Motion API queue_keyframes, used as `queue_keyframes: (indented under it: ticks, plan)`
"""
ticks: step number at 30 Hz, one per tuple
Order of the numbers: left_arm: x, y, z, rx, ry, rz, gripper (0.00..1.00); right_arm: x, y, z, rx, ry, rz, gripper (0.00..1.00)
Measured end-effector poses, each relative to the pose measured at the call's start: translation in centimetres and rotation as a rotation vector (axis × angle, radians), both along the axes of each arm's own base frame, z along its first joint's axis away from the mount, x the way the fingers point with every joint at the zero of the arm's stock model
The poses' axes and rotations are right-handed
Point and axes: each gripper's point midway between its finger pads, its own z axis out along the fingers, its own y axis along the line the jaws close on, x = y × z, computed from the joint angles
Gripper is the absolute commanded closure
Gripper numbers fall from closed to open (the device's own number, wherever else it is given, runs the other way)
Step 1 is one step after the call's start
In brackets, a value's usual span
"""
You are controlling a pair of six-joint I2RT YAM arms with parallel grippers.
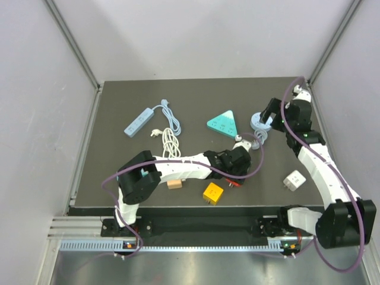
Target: Pull the plug off the socket
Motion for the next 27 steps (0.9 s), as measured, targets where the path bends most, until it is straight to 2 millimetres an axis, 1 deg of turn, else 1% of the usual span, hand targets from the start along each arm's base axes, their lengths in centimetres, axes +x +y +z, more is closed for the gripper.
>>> queue_keyframes:
  ticks: [1,2,4,6,8,9,10,11,12,14,15,16,23,25,27]
  plan:
    - [-0.1,0.1,0.0,0.01,-0.001,0.004,0.86,-0.6,0.3,-0.2,-0.003,0.005,0.011,0.0]
    - [-0.3,0.2,-0.1,0.017,-0.001,0.006,0.77,-1.2,0.8,-0.4,-0.007,0.011,0.025,0.0]
    - [-0.8,0.3,-0.1,0.03,0.007,0.007,0.66,-2.6,1.5,-1.3,-0.01,0.029,0.052,0.0]
    - [-1.0,0.3,-0.3,0.045,0.016,0.007,0.58,-3.3,2.1,-1.9,-0.012,0.041,0.069,0.0]
    - [-1.0,0.0,-0.3,0.047,0.016,0.008,0.47,-4.2,2.4,-3.0,-0.014,0.064,0.084,0.0]
    - [-0.9,0.0,-0.3,0.047,0.014,0.011,0.37,-4.6,2.5,-3.5,-0.016,0.075,0.088,0.0]
    - [-0.9,0.0,-0.3,0.047,0.013,0.014,0.3,-5.0,2.6,-4.0,-0.018,0.09,0.093,0.0]
    - [-0.8,0.1,-0.3,0.05,0.009,0.017,0.26,-5.4,2.7,-4.6,-0.02,0.103,0.098,0.0]
    - [-0.8,0.1,-0.3,0.052,0.006,0.019,0.13,-5.8,2.8,-4.9,-0.022,0.112,0.102,0.0]
    - [-0.6,0.3,-0.3,0.058,0.0,0.021,0.11,-6.4,3.0,-5.4,-0.024,0.127,0.111,0.0]
    - [-0.6,0.3,-0.3,0.06,-0.002,0.022,0.07,-6.6,3.1,-5.6,-0.024,0.128,0.115,0.0]
    - [-0.5,0.2,-0.2,0.061,-0.005,0.024,0.07,-6.8,3.2,-5.6,-0.025,0.129,0.121,0.0]
    - [-0.2,0.4,0.0,0.07,-0.021,0.033,0.05,-7.2,4.0,-4.8,-0.026,0.102,0.144,0.0]
    - [-0.1,0.8,0.6,0.065,-0.034,0.036,0.04,-7.3,4.0,-4.4,-0.024,0.085,0.145,0.0]
    - [-0.3,1.7,1.4,0.053,-0.053,0.034,0.03,-7.5,4.0,-4.3,-0.023,0.071,0.148,0.0]
